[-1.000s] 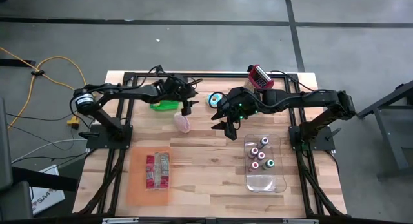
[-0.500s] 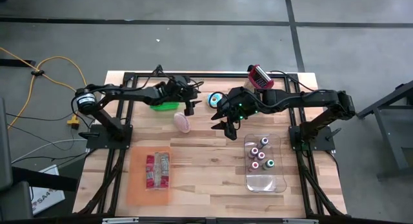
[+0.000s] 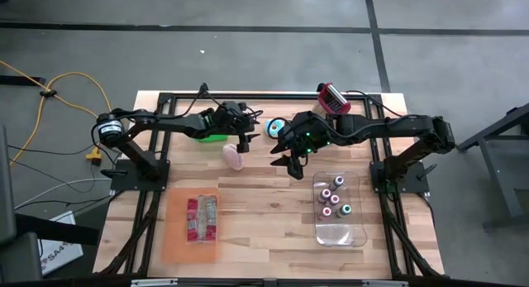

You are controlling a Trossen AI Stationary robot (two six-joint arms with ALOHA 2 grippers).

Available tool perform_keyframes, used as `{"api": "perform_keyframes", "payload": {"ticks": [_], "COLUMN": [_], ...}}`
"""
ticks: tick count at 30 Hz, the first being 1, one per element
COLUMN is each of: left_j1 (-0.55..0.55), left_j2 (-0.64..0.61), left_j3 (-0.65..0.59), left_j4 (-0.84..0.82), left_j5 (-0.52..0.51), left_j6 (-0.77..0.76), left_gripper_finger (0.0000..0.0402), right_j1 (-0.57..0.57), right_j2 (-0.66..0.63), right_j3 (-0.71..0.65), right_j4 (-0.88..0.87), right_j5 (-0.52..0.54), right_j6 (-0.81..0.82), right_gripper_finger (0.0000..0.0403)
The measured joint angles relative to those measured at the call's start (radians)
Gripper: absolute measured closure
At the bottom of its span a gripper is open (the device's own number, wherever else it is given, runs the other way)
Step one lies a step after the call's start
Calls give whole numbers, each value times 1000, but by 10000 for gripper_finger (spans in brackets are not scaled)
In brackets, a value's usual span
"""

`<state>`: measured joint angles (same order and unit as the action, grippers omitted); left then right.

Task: Pick & Place Food Item
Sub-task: Put the light blue donut into the green basket

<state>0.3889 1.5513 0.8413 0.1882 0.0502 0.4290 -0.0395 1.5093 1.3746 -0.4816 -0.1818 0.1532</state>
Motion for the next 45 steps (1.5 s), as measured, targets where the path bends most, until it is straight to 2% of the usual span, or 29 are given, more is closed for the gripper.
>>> {"api": "perform_keyframes", "payload": {"ticks": [23,31,36,41,45], "left_j1": [0,-2,-4,-10,-20], "left_j2": [0,0,0,0,0], "left_j3": [0,0,0,0,0], "left_j4": [7,7,8,8,8], "left_j5": [0,1,1,1,1], "left_j6": [71,51,43,42,42], "left_gripper_finger": [206,206,206,206,206], "right_j1": [0,0,0,-15,-70], "right_j2": [0,0,11,10,39], "right_j3": [1,1,0,0,0], "right_j4": [63,-19,-70,-130,-157], "right_j5": [-2,3,102,267,303], "right_j6": [-1,-123,-229,-366,-394], "right_gripper_finger": [224,224,224,224,224]}}
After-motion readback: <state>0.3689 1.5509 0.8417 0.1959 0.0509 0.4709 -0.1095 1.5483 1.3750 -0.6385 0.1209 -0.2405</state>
